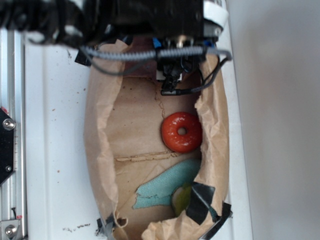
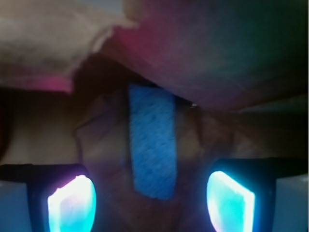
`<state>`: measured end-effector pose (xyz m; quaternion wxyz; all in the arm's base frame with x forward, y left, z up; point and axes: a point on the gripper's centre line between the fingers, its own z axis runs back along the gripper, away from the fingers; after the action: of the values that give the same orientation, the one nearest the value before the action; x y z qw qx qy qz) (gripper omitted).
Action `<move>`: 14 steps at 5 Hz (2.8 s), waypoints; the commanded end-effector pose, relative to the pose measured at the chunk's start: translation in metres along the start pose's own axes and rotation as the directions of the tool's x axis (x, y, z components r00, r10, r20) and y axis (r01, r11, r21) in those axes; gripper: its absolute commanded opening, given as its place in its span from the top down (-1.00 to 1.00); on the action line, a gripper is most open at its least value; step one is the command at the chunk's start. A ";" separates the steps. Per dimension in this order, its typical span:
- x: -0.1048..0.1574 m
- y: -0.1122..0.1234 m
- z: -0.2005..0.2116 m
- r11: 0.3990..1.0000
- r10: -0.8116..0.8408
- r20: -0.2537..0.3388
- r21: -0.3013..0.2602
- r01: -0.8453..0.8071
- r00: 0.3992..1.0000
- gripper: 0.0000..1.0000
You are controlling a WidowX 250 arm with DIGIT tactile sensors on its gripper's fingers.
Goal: Grab the blue sponge.
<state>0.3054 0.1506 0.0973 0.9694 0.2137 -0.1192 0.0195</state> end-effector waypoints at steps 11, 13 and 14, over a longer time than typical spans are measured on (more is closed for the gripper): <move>0.025 -0.017 -0.016 0.988 -0.089 -0.003 -0.125 0.088 0.996 1.00; 0.005 -0.002 0.026 0.954 -0.166 0.064 -0.240 0.177 0.984 1.00; 0.002 0.000 0.027 0.952 -0.174 0.075 -0.242 0.188 0.982 1.00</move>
<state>0.3032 0.1342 0.0955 0.9870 0.0819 -0.0964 -0.0991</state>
